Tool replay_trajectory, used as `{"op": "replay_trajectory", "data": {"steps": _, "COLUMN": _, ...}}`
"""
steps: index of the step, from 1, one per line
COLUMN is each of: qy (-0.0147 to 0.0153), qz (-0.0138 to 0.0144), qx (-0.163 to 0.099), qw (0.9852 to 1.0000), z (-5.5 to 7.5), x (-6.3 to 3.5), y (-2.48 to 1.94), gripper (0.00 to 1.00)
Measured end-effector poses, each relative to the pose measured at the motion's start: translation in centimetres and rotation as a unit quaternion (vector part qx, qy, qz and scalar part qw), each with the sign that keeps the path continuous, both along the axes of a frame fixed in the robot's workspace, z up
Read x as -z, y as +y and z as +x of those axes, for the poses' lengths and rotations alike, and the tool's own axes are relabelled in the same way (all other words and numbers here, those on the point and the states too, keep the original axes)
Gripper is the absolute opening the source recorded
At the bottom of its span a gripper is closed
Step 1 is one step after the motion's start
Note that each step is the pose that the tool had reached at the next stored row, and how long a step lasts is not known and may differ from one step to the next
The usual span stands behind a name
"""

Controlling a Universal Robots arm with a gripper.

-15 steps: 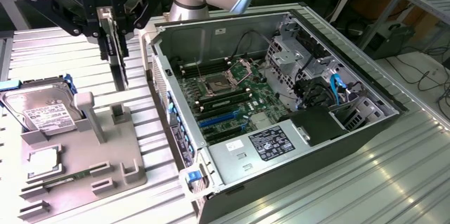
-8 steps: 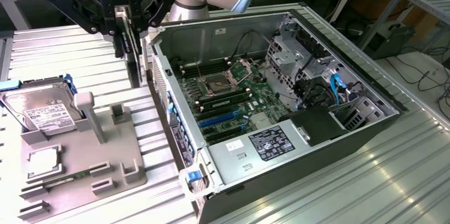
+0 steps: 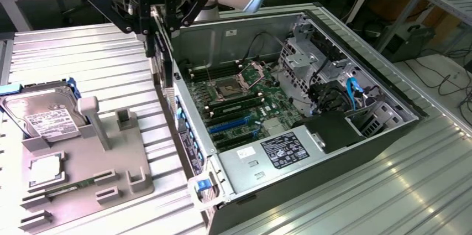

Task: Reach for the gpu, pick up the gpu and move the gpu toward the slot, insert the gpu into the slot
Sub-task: 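Pick up the gpu and move the gpu toward the slot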

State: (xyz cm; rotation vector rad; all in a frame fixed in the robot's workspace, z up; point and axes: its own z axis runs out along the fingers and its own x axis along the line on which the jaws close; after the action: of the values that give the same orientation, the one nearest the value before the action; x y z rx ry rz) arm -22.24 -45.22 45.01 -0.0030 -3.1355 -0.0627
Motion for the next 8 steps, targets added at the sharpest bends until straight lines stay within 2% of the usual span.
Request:
{"op": "replay_trajectory", "data": {"steps": 4, "qy": 0.0000, "qz": 0.0000, "qx": 0.000, "qw": 1.0000, "z": 0.94, "x": 0.01, "y": 0.00, "gripper": 0.28}}
{"op": "replay_trajectory", "data": {"steps": 8, "qy": 0.0000, "qz": 0.0000, "qx": 0.000, "qw": 1.0000, "z": 1.07, "x": 0.01, "y": 0.00, "gripper": 0.28}}
